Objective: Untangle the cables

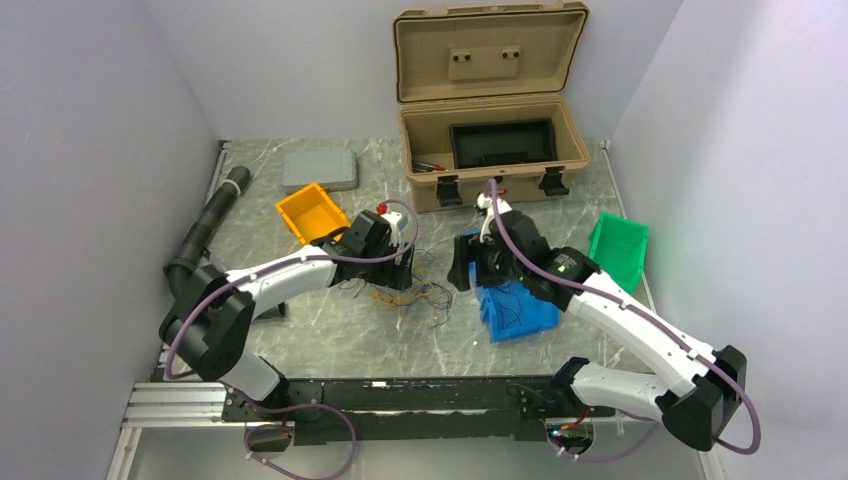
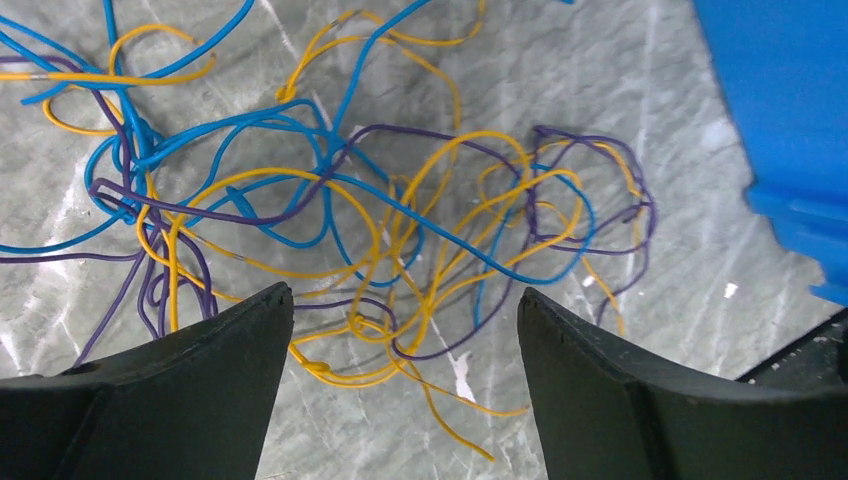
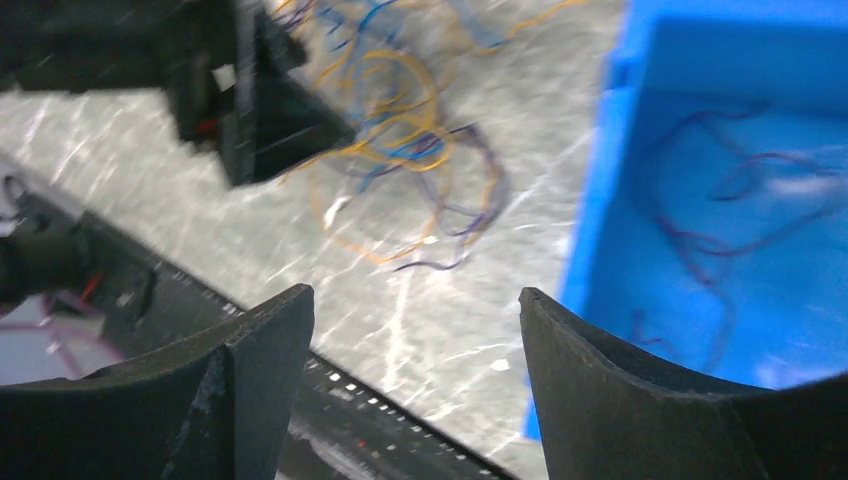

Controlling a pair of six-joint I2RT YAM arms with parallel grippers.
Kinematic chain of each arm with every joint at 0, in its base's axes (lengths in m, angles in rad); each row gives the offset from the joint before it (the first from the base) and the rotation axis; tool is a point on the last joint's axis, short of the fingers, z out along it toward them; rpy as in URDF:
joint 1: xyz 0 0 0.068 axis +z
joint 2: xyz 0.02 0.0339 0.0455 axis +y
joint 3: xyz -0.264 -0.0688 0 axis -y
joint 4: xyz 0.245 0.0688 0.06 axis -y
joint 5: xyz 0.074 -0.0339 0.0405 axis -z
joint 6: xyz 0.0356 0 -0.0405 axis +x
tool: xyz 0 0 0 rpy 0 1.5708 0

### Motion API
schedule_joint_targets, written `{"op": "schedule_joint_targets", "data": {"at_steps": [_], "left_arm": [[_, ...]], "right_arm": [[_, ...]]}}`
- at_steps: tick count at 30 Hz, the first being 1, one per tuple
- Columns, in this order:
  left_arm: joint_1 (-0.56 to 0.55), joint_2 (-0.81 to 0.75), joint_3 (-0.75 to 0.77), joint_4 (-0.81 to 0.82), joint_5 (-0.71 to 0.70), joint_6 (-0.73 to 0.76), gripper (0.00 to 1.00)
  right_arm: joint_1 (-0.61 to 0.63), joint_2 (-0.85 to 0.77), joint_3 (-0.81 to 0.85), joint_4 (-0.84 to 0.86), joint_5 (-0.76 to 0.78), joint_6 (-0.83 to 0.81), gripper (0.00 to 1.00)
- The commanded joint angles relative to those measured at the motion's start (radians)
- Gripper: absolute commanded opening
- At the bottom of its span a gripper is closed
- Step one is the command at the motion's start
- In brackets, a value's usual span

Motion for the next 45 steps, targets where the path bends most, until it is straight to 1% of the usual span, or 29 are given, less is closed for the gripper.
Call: {"op": "schedule_joint_targets", "data": {"at_steps": [1, 3, 5, 7, 10, 12, 13, 14, 17, 20, 23, 26, 32, 39, 45], "left_arm": [[0.02, 0.058, 0.032, 0.061, 0.013, -0.024, 0.85], [0.02, 0.078, 0.032, 0.069, 0.014, -0.022, 0.82], [0.019, 0.094, 0.035, 0.073, 0.013, -0.016, 0.74], [0.022, 0.107, 0.038, 0.068, 0.004, -0.011, 0.62], [0.032, 0.091, 0.023, 0.063, -0.025, -0.012, 0.4], [0.039, 0.057, 0.001, 0.064, -0.041, -0.015, 0.19], [0.042, 0.04, -0.011, 0.065, -0.057, -0.015, 0.08], [0.045, 0.026, -0.026, 0.062, -0.066, -0.015, 0.0], [0.051, -0.009, -0.056, 0.06, -0.078, -0.015, 0.0], [0.052, -0.044, -0.085, 0.065, -0.075, -0.019, 0.0], [0.055, -0.08, -0.111, 0.071, -0.074, -0.023, 0.0], [0.057, -0.106, -0.132, 0.078, -0.078, -0.024, 0.0], [0.062, -0.156, -0.173, 0.102, -0.07, -0.028, 0.0], [0.065, -0.161, -0.172, 0.094, -0.07, -0.027, 0.0], [0.067, -0.169, -0.176, 0.095, -0.068, -0.024, 0.0]], "right_arm": [[0.079, -0.012, -0.088, 0.124, -0.119, 0.154, 0.76], [0.104, -0.011, -0.14, 0.167, -0.121, 0.193, 0.75], [0.113, 0.001, -0.192, 0.214, -0.131, 0.22, 0.75], [0.114, 0.029, -0.223, 0.235, -0.12, 0.234, 0.75], [0.113, 0.066, -0.24, 0.215, -0.053, 0.246, 0.75], [0.1, 0.087, -0.234, 0.175, 0.015, 0.24, 0.76], [0.074, 0.097, -0.232, 0.164, 0.027, 0.224, 0.76], [0.044, 0.101, -0.237, 0.164, 0.022, 0.196, 0.76], [-0.047, 0.106, -0.253, 0.194, -0.033, 0.139, 0.76], [-0.056, 0.114, -0.234, 0.196, -0.046, 0.106, 0.75], [-0.015, 0.126, -0.235, 0.235, -0.059, 0.113, 0.73], [0.057, 0.163, -0.225, 0.263, -0.03, 0.129, 0.7], [0.132, 0.277, -0.172, 0.293, 0.042, 0.142, 0.61], [0.219, 0.425, -0.091, 0.26, 0.151, 0.178, 0.59], [0.258, 0.494, -0.063, 0.251, 0.2, 0.222, 0.51]]}}
